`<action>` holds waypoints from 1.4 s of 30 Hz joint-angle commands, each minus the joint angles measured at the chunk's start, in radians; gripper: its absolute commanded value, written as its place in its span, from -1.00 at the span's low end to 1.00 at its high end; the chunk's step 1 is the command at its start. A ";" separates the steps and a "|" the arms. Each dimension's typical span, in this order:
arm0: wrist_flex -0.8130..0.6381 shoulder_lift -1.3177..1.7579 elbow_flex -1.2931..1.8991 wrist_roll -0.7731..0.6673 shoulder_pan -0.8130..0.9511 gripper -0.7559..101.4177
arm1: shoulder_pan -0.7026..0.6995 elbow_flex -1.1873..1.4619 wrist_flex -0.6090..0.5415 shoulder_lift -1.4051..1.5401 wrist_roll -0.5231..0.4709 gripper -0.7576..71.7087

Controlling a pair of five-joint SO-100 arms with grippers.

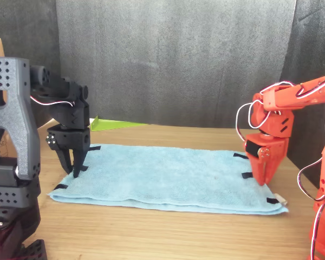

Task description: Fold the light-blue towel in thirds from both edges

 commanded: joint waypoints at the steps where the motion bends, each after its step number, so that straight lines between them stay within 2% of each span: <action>1: -0.002 0.026 0.026 0.014 0.003 -0.99 | 0.029 -0.038 0.051 0.097 0.015 -0.97; 20: -0.014 0.046 0.048 0.026 0.003 -0.99 | 0.146 -0.295 0.249 0.123 0.009 -0.97; 33: -0.015 0.046 0.048 0.026 0.003 -0.99 | 0.249 -0.782 0.497 -0.120 0.037 -0.97; 42: -0.015 0.046 0.044 0.028 -0.002 -0.99 | 0.356 -0.841 0.497 -0.181 0.037 -0.98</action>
